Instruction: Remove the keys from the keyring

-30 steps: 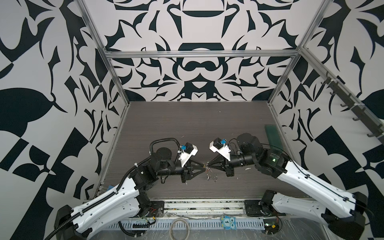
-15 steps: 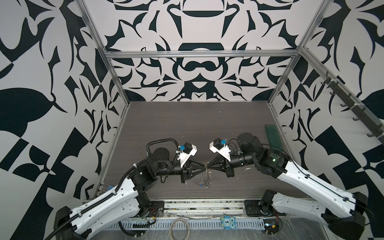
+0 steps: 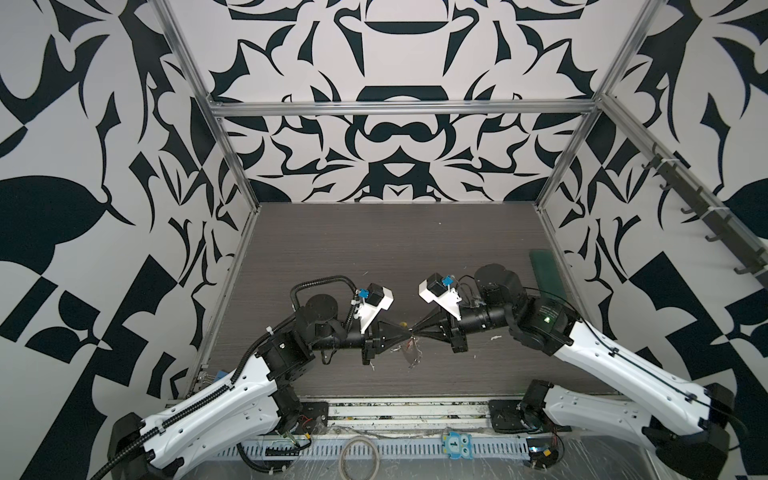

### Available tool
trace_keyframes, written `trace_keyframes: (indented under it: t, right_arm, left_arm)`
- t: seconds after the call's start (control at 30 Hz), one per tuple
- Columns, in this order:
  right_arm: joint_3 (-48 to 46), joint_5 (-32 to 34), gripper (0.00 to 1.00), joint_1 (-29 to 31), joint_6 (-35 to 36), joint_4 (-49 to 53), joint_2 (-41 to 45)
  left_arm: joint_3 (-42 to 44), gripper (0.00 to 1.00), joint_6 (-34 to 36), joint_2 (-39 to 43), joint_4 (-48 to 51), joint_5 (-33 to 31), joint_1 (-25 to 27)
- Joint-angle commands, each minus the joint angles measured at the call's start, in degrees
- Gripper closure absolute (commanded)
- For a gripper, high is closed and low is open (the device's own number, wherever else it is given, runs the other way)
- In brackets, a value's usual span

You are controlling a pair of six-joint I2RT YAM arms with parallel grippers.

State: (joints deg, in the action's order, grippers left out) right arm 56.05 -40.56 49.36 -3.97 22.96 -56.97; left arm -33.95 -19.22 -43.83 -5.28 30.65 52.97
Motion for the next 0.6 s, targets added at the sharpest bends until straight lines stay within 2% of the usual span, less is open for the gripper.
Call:
trace_keyframes:
  t: [0.0,0.07,0.23,0.43,0.57]
  right_arm:
    - [-0.05,-0.47,1.0,0.28,-2.01,-5.11,0.38]
    - [-0.73,0.85,0.96,0.24,-3.42,-6.92,1.41]
    - [-4.04,3.73,0.74,0.29,-7.79,-14.64,6.17]
    - [-11.18,10.58,0.62,0.25,-16.68,-29.02,12.58]
    - [-13.23,13.68,0.61,0.24,-20.08,-33.81,13.5]
  left_arm:
    - [-0.6,1.0,-0.03,1.09,-3.01,-0.62,-0.03]
    - [-0.28,1.0,-0.02,1.68,-3.45,-1.39,0.03]
    - [0.93,1.0,-0.66,3.52,-6.02,-4.06,0.02]
    - [2.7,1.0,-3.48,4.26,-12.91,-6.23,0.02]
    - [3.45,1.0,-5.32,3.9,-18.19,-8.34,0.03]
